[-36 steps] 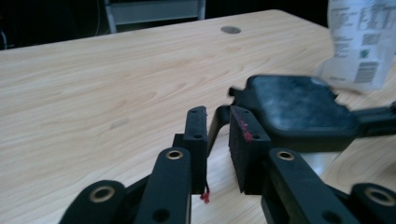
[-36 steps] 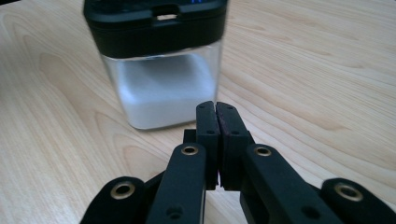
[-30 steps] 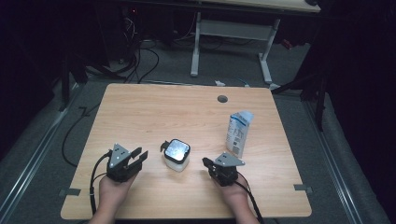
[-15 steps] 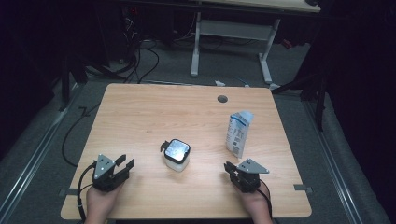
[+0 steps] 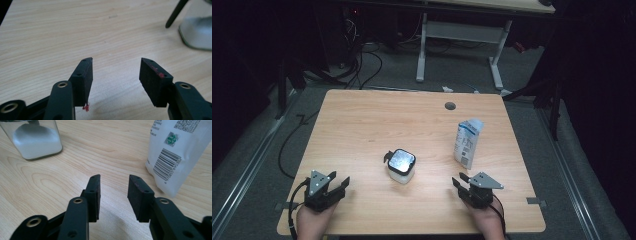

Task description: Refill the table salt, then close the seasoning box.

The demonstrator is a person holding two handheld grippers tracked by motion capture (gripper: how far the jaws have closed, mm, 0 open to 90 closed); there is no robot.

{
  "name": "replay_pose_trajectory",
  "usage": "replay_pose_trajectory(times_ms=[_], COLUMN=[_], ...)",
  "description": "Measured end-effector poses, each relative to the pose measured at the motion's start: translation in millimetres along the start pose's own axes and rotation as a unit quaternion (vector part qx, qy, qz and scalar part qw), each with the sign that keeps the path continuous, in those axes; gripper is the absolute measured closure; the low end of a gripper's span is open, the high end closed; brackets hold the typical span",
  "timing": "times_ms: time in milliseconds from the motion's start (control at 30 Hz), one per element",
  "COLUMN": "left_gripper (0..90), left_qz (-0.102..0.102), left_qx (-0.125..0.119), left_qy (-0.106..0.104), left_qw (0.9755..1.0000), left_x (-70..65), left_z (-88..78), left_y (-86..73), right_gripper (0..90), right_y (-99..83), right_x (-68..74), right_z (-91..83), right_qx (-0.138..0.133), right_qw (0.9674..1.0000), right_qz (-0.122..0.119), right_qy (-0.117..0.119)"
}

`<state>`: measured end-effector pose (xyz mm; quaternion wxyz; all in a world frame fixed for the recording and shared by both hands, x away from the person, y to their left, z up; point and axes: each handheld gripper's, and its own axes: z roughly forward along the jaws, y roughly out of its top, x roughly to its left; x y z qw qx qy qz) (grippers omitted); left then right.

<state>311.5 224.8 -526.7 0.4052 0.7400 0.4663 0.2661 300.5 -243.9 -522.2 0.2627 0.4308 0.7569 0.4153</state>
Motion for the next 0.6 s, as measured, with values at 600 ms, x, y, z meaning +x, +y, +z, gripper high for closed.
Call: replay_pose_trajectory(times_ms=[600], left_gripper=[40.9], left_qz=[0.011], left_qx=[-0.013], left_qy=[-0.025], left_qw=[0.9995], left_x=[-10.3], left_z=[0.7], left_y=[4.6], right_gripper=[50.7], right_y=[4.1], right_x=[6.6], right_z=[0.8], right_qx=[-0.002], right_qw=[0.9999], right_qz=[-0.015], right_qy=[0.007])
